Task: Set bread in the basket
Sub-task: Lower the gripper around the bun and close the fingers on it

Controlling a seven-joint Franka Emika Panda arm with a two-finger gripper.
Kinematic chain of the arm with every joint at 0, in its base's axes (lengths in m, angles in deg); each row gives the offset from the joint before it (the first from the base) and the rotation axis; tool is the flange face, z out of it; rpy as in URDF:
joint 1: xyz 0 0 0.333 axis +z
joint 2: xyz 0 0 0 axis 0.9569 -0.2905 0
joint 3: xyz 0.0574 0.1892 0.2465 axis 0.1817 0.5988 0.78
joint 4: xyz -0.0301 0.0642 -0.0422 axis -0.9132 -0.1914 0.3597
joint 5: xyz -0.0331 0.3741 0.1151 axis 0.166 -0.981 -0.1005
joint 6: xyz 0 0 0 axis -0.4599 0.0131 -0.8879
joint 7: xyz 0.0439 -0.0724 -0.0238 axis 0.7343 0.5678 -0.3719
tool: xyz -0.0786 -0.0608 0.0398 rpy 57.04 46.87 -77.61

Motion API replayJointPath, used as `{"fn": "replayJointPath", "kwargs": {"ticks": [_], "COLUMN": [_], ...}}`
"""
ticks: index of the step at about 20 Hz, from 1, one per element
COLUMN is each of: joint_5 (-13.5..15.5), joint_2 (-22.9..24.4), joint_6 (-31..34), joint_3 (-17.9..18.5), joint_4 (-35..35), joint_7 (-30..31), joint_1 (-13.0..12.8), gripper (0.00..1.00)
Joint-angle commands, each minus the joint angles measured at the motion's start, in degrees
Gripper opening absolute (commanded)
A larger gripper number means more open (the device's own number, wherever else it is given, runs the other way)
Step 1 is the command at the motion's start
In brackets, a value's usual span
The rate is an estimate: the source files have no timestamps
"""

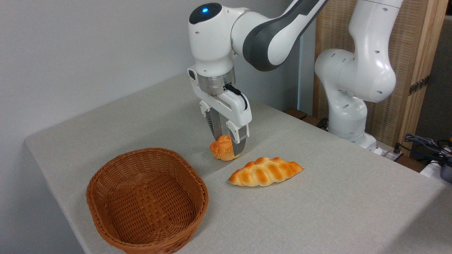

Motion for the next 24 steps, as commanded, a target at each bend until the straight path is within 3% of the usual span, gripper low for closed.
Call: {"fn": "replayJointPath", "kwargs": {"ticks": [1, 4, 18, 24], "joint_5": [0.89, 0.89, 0.89, 0.89], "joint_2": [0.33, 0.33, 0.51, 0.42], "joint_6": [-1.42, -1.42, -0.63, 0.68], "joint_3": [0.20, 0.20, 0.29, 0.29], "joint_4": [0.94, 0.94, 0.68, -0.55], "joint_7": [-1.04, -1.04, -1.04, -0.95], "joint_1": [-0.40, -0.32, -0.31, -0.31], "gripper": [0.52, 0.36, 0.34, 0.25]}}
